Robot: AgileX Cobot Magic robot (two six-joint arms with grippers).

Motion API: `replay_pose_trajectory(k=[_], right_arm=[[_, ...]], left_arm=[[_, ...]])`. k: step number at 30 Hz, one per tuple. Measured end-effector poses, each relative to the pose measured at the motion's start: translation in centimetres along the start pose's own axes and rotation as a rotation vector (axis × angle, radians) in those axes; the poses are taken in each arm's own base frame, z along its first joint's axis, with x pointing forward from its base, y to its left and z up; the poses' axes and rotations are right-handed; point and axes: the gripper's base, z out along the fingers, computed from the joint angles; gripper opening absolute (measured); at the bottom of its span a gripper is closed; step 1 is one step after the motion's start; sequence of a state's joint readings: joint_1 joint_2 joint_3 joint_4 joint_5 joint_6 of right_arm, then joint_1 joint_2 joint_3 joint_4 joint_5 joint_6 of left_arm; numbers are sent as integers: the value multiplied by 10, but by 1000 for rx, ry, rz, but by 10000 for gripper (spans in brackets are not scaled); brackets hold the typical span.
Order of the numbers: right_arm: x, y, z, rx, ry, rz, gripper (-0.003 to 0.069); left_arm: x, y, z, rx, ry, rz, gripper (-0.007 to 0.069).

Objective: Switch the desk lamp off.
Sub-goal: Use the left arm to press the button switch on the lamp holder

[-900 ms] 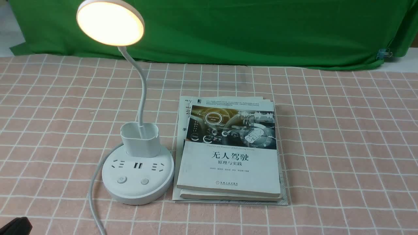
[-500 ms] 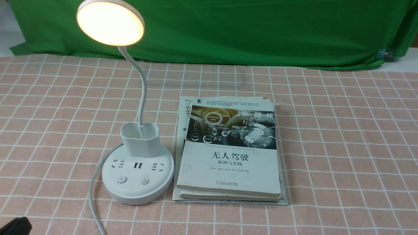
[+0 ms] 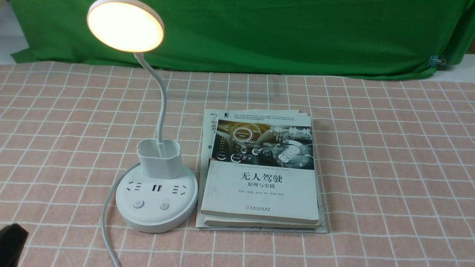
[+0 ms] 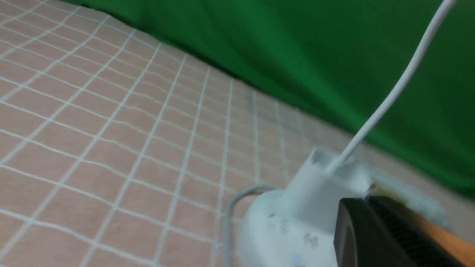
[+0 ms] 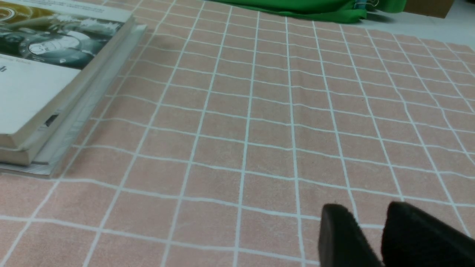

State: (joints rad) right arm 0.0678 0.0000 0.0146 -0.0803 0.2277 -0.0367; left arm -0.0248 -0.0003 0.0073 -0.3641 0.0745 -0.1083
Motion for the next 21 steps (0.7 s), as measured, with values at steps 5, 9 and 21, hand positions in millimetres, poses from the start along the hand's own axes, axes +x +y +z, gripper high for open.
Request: replay_pose_trajectory(k=[5,9,21], right_arm=[[0,0,0,0,0,0,240],[0,0,0,0,0,0,240],[0,0,0,0,0,0,240]], left_arm=[[-15,0,-1,23,-164,-267,6],[-24,1,-3,29,-272,-293,6],[-74,-51,44,-89,580,114,6]])
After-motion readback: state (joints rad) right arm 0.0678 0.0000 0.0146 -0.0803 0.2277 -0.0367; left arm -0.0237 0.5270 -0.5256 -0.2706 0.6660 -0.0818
